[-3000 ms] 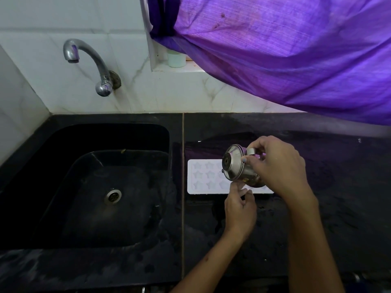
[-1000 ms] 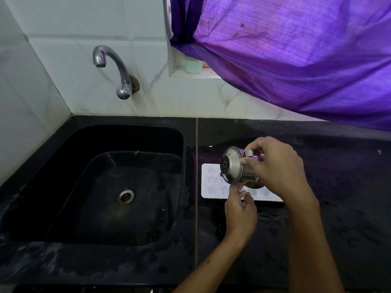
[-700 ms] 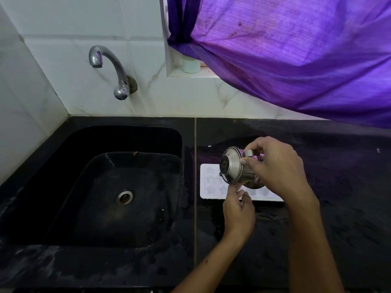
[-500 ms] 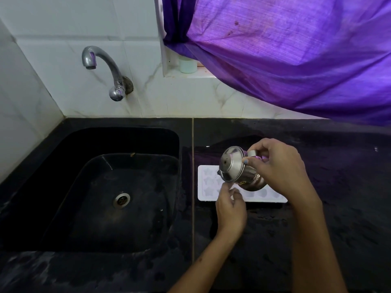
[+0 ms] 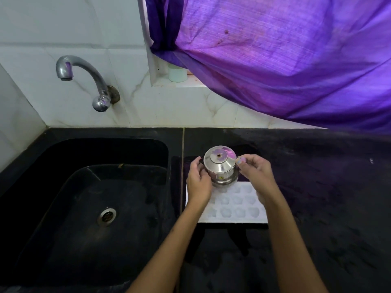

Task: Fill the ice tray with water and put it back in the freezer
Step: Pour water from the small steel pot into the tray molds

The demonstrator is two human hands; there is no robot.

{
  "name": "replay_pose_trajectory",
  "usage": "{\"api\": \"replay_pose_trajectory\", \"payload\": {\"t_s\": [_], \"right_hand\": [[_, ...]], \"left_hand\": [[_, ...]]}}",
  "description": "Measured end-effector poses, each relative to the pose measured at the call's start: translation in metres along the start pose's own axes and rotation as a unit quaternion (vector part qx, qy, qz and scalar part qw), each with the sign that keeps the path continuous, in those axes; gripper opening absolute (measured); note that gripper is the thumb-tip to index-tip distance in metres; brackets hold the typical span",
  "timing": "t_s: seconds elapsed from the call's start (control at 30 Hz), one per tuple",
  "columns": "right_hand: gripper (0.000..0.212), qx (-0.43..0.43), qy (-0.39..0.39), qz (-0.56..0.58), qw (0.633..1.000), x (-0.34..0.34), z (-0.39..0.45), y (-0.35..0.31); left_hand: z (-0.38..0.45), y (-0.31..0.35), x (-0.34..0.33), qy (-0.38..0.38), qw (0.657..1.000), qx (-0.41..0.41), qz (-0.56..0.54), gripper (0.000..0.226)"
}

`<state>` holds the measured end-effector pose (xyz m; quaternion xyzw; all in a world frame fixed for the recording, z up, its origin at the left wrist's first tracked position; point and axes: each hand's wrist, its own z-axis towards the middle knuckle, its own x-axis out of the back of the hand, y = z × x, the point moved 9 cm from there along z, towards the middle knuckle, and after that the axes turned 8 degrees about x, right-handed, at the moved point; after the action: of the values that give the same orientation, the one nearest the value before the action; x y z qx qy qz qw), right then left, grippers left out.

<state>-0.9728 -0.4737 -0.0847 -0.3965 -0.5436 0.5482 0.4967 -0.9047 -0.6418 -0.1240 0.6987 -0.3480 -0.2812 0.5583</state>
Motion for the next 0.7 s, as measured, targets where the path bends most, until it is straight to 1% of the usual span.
{"api": "replay_pose_trajectory", "payload": {"t_s": [0.2,0.3,0.5,0.7], "right_hand": [[0.013,-0.047,0.013,0.03,0.998,-0.017,0.061,0.024],[0.019,-0.07,0.015,0.047,0.996,-0.024,0.087,0.035],[0.01,-0.106,0.014,0.111,0.988,-0.04,0.125,0.051],[0.013,-0.122,0.013,0.114,0.986,-0.048,0.144,0.067]], "left_hand": [[0.058,0.017,-0.015,0.001,0.998,0.04,0.054,0.044],[0.083,0.028,-0.022,-0.001,0.996,0.055,0.067,0.044],[0.121,0.038,-0.032,0.004,0.992,0.076,0.105,0.051],[0.137,0.035,-0.035,0.013,0.987,0.101,0.124,0.051]]}}
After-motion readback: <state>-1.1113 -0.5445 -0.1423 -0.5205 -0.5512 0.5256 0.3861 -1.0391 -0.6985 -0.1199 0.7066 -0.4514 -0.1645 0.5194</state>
